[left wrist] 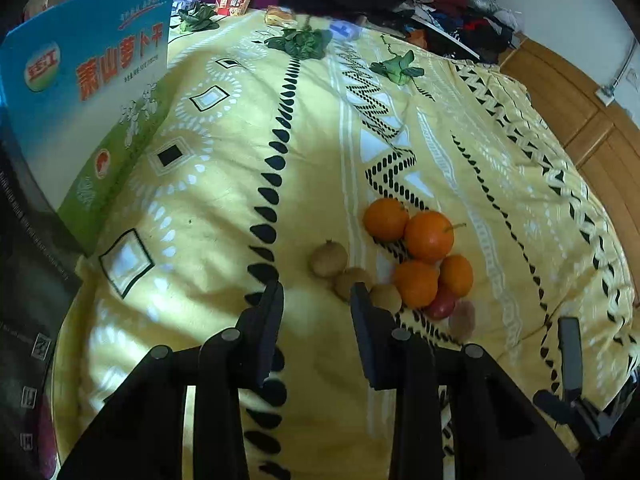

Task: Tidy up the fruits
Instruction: 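Return both grippers to the fruit row on the bedspread, then grasp a kiwi with the left gripper while the right gripper grasps the pale cube, then carry the kiwi and pale cube to the steel bowl with both grippers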

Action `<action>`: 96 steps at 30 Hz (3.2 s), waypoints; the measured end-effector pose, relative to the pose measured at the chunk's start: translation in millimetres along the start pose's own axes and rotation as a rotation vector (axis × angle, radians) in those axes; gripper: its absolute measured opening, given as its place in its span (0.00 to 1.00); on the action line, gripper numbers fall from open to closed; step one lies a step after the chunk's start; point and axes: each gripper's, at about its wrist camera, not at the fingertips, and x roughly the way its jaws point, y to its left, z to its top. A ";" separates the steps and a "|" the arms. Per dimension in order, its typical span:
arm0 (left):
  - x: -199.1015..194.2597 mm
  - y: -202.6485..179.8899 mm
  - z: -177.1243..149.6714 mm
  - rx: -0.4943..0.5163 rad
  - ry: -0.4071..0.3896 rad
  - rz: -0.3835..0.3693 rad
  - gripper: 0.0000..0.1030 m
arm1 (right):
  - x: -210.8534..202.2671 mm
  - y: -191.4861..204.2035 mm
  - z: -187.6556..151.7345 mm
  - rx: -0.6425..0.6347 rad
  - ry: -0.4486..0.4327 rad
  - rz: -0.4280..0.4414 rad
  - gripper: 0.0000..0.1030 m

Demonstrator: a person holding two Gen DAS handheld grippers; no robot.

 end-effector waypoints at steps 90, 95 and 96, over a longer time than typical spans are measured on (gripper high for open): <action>-342.5 323.9 -60.9 -0.430 -0.391 0.388 0.24 | 18.4 430.2 138.9 -0.444 0.036 0.620 0.27; -332.5 338.9 -74.5 -0.459 -0.355 0.382 0.24 | 40.6 446.7 134.6 -0.445 0.097 0.622 0.27; -332.1 341.9 -75.2 -0.464 -0.353 0.381 0.24 | 44.2 447.8 134.1 -0.444 0.105 0.620 0.27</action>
